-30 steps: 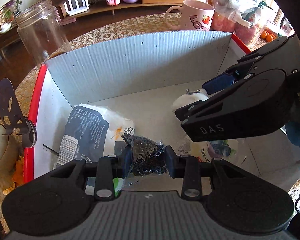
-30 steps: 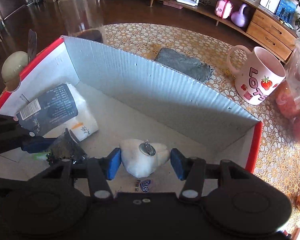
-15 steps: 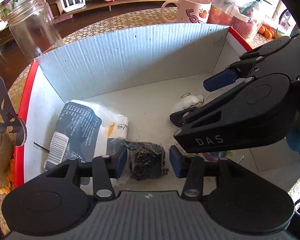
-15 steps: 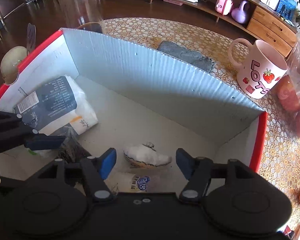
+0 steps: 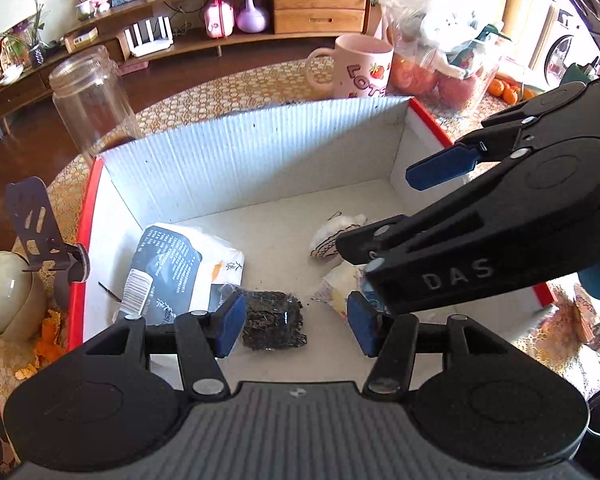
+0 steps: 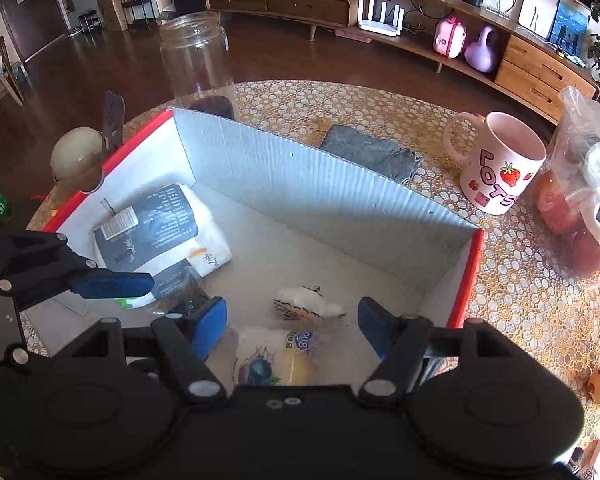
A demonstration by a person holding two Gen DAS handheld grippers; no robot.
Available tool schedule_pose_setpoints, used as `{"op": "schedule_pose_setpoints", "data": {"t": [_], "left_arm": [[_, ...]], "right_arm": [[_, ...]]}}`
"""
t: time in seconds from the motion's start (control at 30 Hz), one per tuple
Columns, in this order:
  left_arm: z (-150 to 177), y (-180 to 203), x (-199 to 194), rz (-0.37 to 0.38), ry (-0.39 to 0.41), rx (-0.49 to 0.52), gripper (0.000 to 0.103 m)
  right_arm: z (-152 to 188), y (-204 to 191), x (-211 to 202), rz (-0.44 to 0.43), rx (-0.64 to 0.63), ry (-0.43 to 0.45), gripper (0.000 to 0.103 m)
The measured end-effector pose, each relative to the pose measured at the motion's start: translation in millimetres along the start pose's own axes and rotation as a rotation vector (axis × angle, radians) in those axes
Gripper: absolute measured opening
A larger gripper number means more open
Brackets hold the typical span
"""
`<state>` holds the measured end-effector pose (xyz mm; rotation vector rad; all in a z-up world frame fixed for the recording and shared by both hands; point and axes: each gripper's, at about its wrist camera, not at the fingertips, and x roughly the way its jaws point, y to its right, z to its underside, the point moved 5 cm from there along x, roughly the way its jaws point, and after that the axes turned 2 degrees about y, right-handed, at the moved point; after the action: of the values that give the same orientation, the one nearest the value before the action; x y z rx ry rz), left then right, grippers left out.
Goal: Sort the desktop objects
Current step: 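Withdraw both open tools from the box toward the foil packet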
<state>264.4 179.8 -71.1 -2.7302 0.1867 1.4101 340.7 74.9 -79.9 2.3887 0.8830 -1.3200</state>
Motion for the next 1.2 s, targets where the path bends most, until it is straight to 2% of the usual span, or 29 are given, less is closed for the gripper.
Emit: {"op": "schedule_pose_setpoints", "data": {"t": [0.33, 0.7, 0.87, 0.97, 1.2], "left_arm": [[2.9, 19.4, -53.1, -0.021, 0.116, -0.028, 0.055], [9.8, 54.7, -105.9, -0.030, 0.215, -0.001, 0.055], [15.5, 74.7, -123.7, -0.003, 0.248, 0.009, 0.055], [19.4, 90.7, -132.4, 0.016, 0.268, 0.030, 0.055], [31.3, 137.1, -142.5, 0.075, 0.305, 0.061, 0.055]], "right_arm": [[24.6, 4.8, -69.2, -0.050, 0.006, 0.091, 0.072], [61.0, 11.8, -136.1, -0.079, 0.023, 0.178, 0.073], [84.4, 19.0, -163.5, -0.070, 0.030, 0.214, 0.073], [100.1, 27.7, -178.9, -0.049, 0.036, 0.242, 0.078], [144.7, 55.7, -205.7, 0.002, 0.087, 0.283, 0.078]]}}
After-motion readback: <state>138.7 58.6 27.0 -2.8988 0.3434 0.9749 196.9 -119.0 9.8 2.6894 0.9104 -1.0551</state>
